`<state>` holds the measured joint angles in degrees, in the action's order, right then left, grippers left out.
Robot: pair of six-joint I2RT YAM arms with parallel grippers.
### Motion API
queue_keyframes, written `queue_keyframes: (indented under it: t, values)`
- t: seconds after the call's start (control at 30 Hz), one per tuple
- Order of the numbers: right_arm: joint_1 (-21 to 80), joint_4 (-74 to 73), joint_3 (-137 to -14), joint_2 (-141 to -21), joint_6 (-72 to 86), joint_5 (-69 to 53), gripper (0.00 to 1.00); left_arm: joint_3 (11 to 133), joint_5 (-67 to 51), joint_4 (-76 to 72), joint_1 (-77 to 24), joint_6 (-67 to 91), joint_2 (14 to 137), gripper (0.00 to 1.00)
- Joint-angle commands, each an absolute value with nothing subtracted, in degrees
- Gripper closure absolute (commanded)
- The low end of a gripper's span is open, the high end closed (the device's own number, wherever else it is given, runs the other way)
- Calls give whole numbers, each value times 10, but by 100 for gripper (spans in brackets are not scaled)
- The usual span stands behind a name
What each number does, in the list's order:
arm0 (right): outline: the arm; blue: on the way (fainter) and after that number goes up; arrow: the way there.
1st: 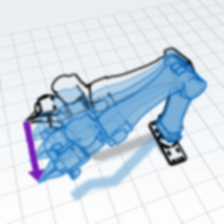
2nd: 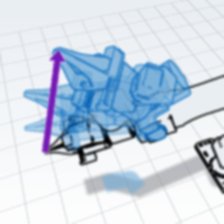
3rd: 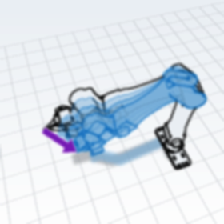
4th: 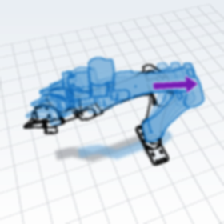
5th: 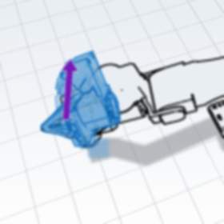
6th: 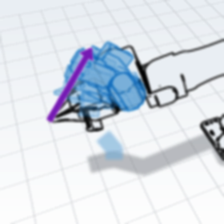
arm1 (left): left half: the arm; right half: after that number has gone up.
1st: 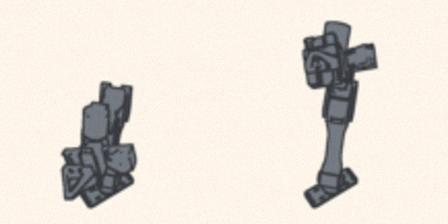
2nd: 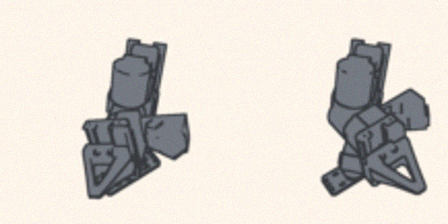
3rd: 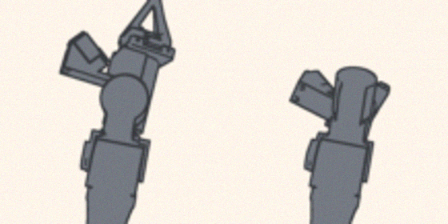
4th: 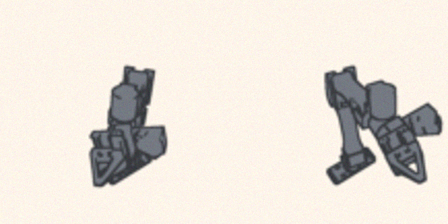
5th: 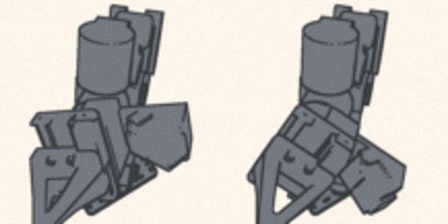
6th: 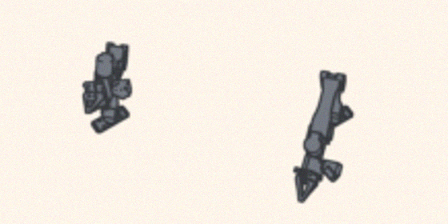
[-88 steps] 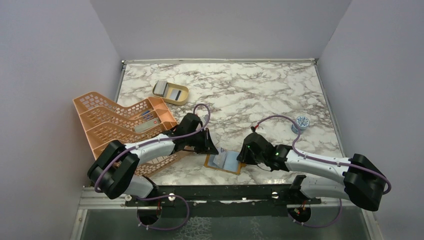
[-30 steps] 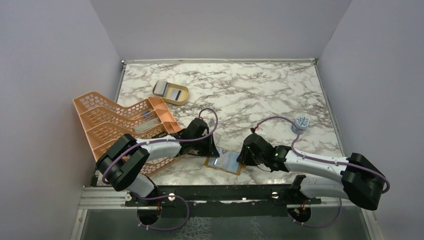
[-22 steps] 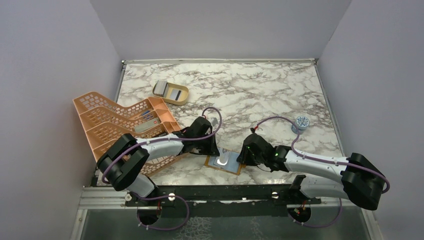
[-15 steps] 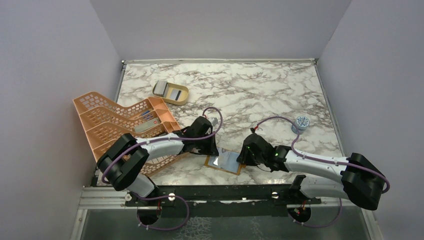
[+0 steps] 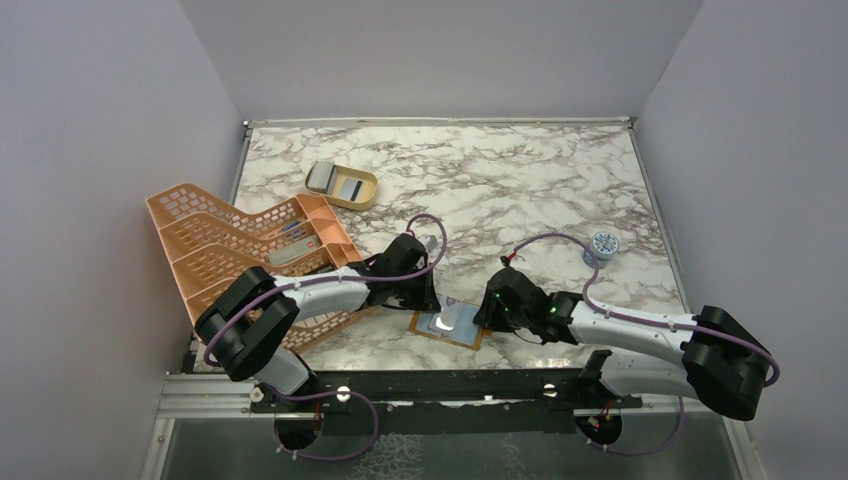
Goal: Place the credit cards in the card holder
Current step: Insert the credit card into the card holder.
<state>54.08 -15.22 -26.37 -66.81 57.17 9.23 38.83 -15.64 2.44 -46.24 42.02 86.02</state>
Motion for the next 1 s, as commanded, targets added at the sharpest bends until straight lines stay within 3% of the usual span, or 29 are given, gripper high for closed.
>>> queue_keyframes:
  t: [0.0,0.97]
  values:
    - [546,-135,-256,-672,577,73,71,374,-166,5,-470,443,868,100]
    - [546,-127,-256,-671,579,72,72,366,-189,-13,-483,457,881,100]
